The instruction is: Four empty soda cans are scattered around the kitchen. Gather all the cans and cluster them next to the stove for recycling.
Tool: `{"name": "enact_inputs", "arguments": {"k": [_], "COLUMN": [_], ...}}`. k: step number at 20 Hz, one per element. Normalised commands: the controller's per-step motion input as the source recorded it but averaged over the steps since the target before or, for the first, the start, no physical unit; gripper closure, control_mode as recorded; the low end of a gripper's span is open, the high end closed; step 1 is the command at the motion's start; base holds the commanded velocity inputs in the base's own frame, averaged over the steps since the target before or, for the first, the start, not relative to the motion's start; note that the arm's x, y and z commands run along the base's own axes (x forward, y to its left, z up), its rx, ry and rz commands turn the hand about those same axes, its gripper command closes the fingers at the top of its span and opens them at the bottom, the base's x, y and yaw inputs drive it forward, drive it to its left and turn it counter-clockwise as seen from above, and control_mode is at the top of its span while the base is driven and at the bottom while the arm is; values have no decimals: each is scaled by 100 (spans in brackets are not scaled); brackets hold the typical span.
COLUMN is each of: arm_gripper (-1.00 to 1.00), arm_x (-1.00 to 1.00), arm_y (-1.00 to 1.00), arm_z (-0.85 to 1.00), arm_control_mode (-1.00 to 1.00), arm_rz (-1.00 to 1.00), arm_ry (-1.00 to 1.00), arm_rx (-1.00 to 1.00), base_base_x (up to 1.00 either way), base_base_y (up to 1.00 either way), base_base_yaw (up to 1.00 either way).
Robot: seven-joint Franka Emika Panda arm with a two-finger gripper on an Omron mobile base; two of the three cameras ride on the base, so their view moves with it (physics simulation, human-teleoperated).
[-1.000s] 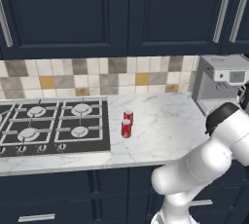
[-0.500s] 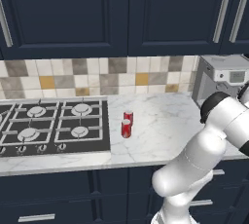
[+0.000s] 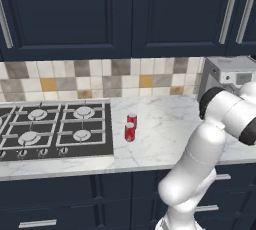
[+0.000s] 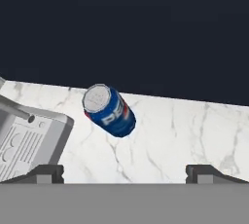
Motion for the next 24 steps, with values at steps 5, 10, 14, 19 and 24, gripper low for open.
{"name": "enact_inputs", "arguments": {"k": [5,10,14,19,24], "arm_gripper": [-100,-100,-100,-100,-100], "arm_x": [15,11,12,16,10], "arm_y": [-21,-28,-25,-20,-26], "arm_z": [-3,0,3,3,0], "arm_control_mode": [-100,-100,-100,-100,-100], "arm_rz": [6,2,0,0,2], "arm_ry": [0,6,16,19,9], "arm_rx": [0,1,4,5,7], "base_base_x": [0,0,0,0,0], "base_base_y": [0,0,0,0,0], "base_base_yaw": [0,0,0,0,0]}}
